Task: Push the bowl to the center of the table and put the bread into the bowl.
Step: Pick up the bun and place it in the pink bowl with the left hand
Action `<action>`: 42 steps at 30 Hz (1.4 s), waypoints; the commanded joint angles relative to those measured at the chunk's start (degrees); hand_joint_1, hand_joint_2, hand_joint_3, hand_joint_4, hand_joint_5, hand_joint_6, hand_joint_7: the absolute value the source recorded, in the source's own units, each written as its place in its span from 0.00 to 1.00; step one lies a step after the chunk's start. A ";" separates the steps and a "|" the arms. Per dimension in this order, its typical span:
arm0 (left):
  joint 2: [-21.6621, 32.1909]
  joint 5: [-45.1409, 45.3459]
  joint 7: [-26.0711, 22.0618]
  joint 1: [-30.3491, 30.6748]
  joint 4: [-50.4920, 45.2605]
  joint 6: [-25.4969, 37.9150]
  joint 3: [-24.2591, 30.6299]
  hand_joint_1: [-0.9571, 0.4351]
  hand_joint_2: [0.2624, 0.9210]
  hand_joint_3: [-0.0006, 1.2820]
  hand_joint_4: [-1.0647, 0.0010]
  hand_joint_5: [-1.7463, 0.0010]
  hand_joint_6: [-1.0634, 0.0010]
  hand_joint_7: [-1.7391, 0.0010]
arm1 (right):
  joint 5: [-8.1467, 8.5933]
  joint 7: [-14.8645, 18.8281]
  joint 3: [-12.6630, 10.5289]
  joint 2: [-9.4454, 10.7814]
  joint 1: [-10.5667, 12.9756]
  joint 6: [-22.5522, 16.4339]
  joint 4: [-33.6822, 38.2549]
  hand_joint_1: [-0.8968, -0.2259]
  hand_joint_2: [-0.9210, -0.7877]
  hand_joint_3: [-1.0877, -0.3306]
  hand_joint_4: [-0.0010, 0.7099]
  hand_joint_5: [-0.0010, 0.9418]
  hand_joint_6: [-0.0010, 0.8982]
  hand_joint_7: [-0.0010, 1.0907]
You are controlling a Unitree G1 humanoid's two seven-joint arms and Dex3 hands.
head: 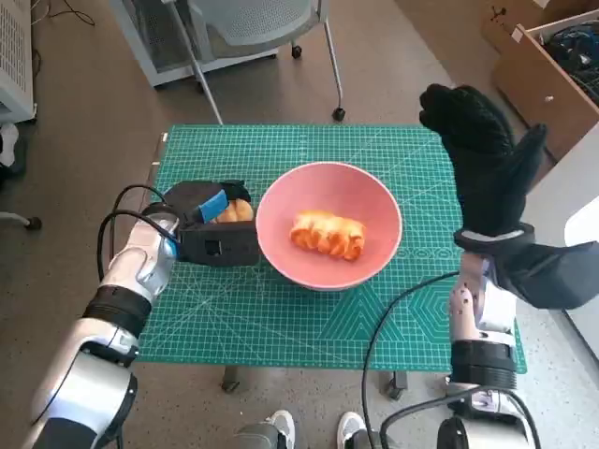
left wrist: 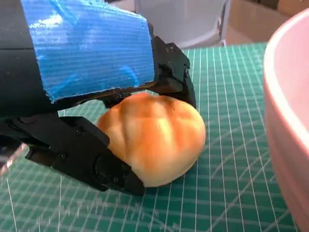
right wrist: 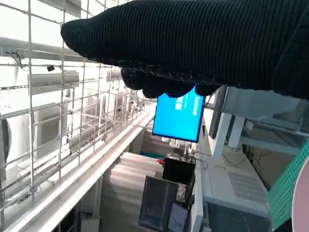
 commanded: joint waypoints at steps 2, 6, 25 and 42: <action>3.32 -2.07 -1.94 2.05 -10.39 1.79 4.14 0.69 1.00 0.07 0.40 0.32 0.41 0.32 | 0.41 0.35 -0.03 0.42 1.13 -0.19 1.27 0.55 0.00 0.65 0.48 0.00 0.23 0.37; 4.41 -4.14 -2.96 3.78 -18.37 3.44 8.04 0.69 1.00 0.07 0.40 0.33 0.41 0.31 | 0.60 0.55 0.00 0.45 1.09 -0.24 1.28 0.54 0.00 0.65 0.48 0.00 0.23 0.37; -1.30 -7.65 -1.30 11.78 -53.11 8.02 17.46 0.69 0.98 0.01 0.27 0.39 0.33 0.38 | -0.29 0.03 0.50 0.71 1.16 -0.83 1.44 0.54 0.00 0.65 0.48 0.00 0.21 0.36; -8.38 -11.53 -2.19 11.60 -47.63 0.30 13.76 0.69 1.00 0.04 0.37 0.35 0.37 0.33 | -0.19 0.01 0.86 0.29 1.86 0.08 -0.47 0.54 0.00 0.63 0.48 0.00 0.21 0.37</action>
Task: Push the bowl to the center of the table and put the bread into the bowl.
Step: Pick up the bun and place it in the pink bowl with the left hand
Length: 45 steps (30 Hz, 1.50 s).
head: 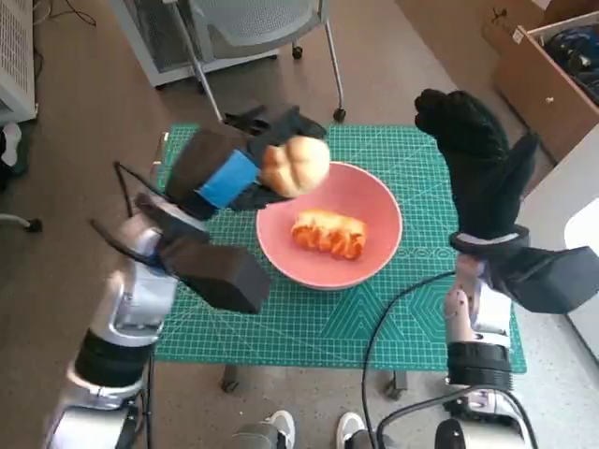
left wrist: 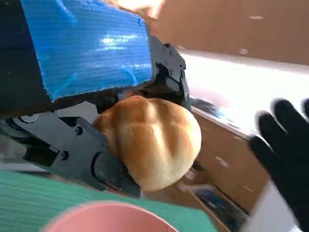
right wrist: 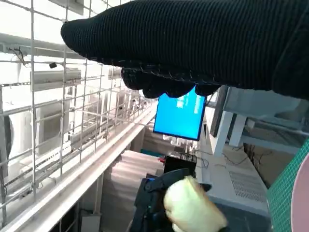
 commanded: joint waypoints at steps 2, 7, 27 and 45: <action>-1.54 -1.60 -1.99 -0.54 4.01 -0.55 -1.38 0.67 0.96 0.07 0.50 0.45 0.49 0.42 | 0.24 -0.06 0.06 -0.23 1.75 1.06 -0.89 0.55 0.00 0.63 0.48 0.00 0.21 0.37; -2.44 -3.21 -4.98 -0.69 6.93 -0.39 -2.47 0.53 0.95 0.03 0.68 0.85 0.68 0.74 | 0.15 -0.37 0.01 -0.37 2.37 0.92 -1.86 0.55 0.00 0.63 0.48 0.00 0.21 0.37; -3.72 -6.58 -6.93 0.50 9.16 -0.66 -1.33 0.29 1.00 0.01 0.99 1.00 0.92 0.88 | 0.19 -1.71 -0.01 -0.45 3.38 2.38 -4.77 0.55 0.00 0.62 0.49 0.00 0.21 0.38; -3.31 -16.80 -9.60 1.43 9.55 -4.52 4.06 0.24 0.99 0.06 1.00 1.00 0.93 0.88 | -0.03 -1.46 0.29 -1.01 3.00 3.18 -5.54 0.56 0.00 0.62 0.49 0.00 0.21 0.39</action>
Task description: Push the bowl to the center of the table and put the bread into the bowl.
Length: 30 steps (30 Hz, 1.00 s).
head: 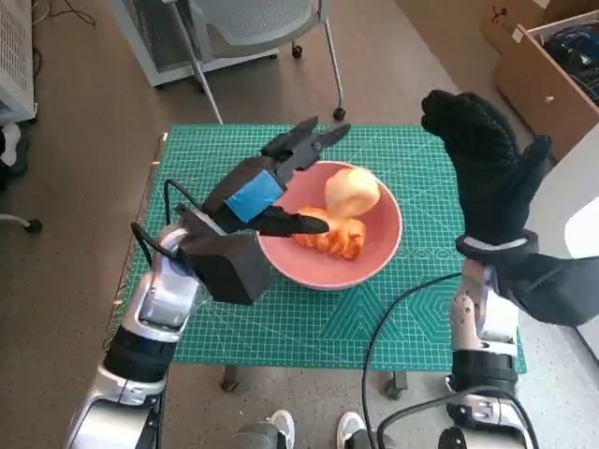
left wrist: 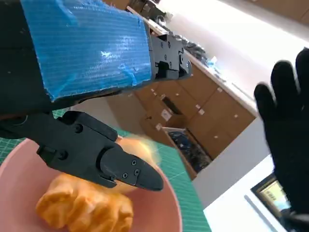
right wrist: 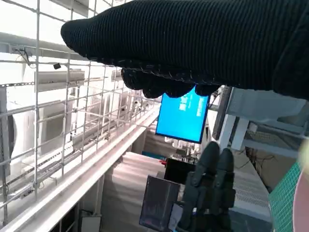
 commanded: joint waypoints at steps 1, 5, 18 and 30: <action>0.26 -5.07 -1.46 0.61 0.53 -2.02 3.27 0.24 0.99 0.06 1.00 1.00 0.93 0.88 | -0.03 -0.30 0.03 -0.50 0.81 1.15 -0.14 0.56 0.00 0.62 0.49 0.00 0.21 0.39; -1.14 -11.43 -2.42 1.07 0.49 -3.24 6.79 0.24 1.00 0.07 1.00 1.00 0.93 0.88 | 0.19 -0.28 0.09 -0.72 0.78 1.71 -0.70 0.56 0.00 0.62 0.49 0.00 0.21 0.39; -10.34 -30.03 -1.24 3.43 -1.69 -3.52 15.53 0.24 1.00 0.16 0.98 0.99 1.00 0.76 | 0.68 -0.95 0.04 -1.11 1.46 4.95 -5.18 0.55 0.00 0.66 0.49 0.00 0.22 0.40; -10.35 -33.22 -3.45 4.63 -3.83 -4.58 17.45 0.23 1.00 0.22 0.96 0.99 1.00 0.75 | 0.50 -2.03 -0.17 -1.38 0.95 6.69 -7.57 0.55 0.00 0.67 0.49 0.00 0.23 0.41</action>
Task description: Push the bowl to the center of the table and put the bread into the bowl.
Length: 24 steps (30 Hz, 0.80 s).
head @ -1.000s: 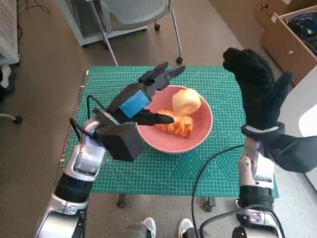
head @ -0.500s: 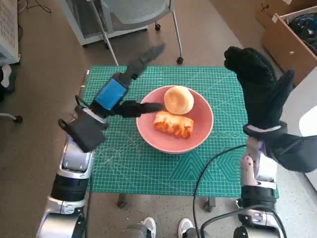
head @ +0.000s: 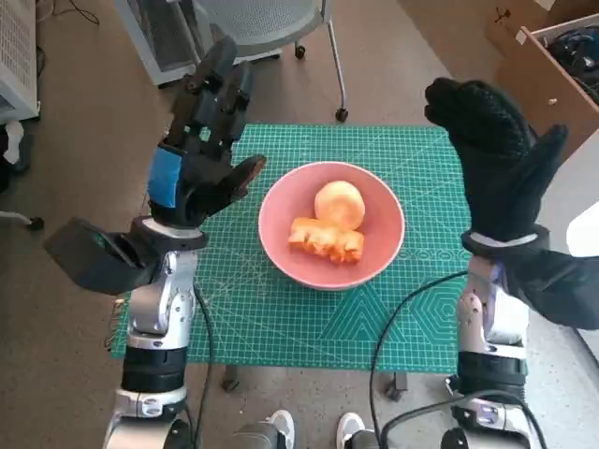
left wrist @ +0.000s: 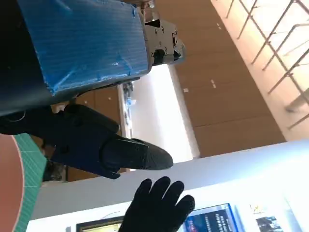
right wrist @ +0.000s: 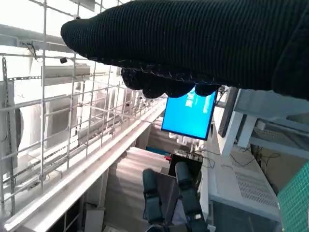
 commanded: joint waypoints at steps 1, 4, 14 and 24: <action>1.20 0.02 -1.32 0.35 -1.08 -1.01 0.40 0.23 1.00 0.23 0.96 0.99 1.00 0.75 | 0.31 -0.64 -0.28 -0.62 0.69 1.34 -0.45 0.56 0.00 0.67 0.49 0.00 0.23 0.41; 1.21 -0.07 -1.74 0.38 -1.33 -1.09 0.36 0.24 1.00 0.24 0.97 0.99 1.00 0.77 | 0.25 -0.87 -0.29 -0.59 0.54 1.43 -0.71 0.56 0.00 0.68 0.49 0.00 0.24 0.42; 0.17 -0.44 -1.52 0.80 -2.35 -0.85 0.14 0.24 1.00 0.25 0.98 0.99 1.00 0.79 | -0.66 -1.94 0.13 -0.58 -0.45 1.38 -0.64 0.53 0.00 0.72 0.50 0.00 0.26 0.41; -1.15 -0.86 -0.80 0.98 -2.87 -0.12 0.30 0.26 1.00 0.25 0.98 0.98 1.00 0.77 | -1.36 -2.55 0.37 -1.36 -1.16 1.61 -1.01 0.51 0.00 0.74 0.50 0.01 0.27 0.41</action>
